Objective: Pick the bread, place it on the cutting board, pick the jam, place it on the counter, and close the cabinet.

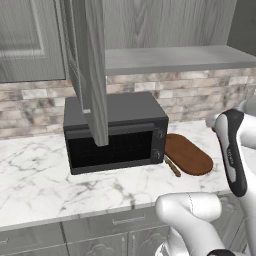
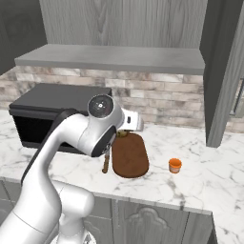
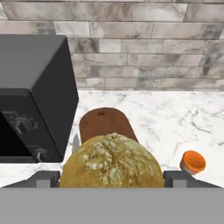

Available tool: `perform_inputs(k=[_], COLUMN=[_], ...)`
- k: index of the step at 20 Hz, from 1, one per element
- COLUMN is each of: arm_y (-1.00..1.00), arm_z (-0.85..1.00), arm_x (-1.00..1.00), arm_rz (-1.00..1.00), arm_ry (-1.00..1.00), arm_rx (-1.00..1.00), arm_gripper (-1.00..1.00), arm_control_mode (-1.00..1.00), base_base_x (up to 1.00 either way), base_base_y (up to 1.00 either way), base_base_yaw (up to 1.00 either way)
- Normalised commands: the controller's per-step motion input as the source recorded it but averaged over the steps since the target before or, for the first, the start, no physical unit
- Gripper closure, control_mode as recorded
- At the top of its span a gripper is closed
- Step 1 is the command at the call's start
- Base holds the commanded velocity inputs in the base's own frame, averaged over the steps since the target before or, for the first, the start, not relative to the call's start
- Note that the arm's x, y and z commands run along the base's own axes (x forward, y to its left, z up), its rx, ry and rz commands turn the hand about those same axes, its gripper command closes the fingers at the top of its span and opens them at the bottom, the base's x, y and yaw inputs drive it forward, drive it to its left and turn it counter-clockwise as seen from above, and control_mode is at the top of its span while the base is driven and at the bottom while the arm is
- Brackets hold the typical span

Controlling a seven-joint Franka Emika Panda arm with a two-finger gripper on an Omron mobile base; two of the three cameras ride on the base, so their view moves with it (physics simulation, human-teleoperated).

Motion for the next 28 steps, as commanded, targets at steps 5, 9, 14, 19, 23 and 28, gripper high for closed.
perform_inputs(k=[5, 9, 14, 19, 23, 28], arm_y=[-0.02, -0.03, -0.02, -0.01, 0.00, 0.00], arm_z=[-0.28, -0.27, -0.26, -0.35, -0.37, -0.37], arm_x=[0.00, 0.00, 0.00, 0.00, 0.00, 0.00], arm_rz=[0.00, 0.00, 0.01, 0.03, 0.03, 0.03], arm_ry=[0.04, 0.05, 0.05, 0.01, 0.00, 0.00], arm_rx=[0.00, 0.00, 0.00, 0.00, 0.00, 0.00], arm_gripper=[1.00, 1.00, 1.00, 1.00, 1.00, 1.00], arm_control_mode=[-1.00, -1.00, -1.00, -1.00, -1.00, -1.00], base_base_x=[0.00, 0.00, 0.00, 0.00, 0.00, 0.00], base_base_y=[0.00, 0.00, 0.00, 0.00, 0.00, 0.00], base_base_yaw=[0.00, 0.00, 0.00, 0.00, 0.00, 0.00])
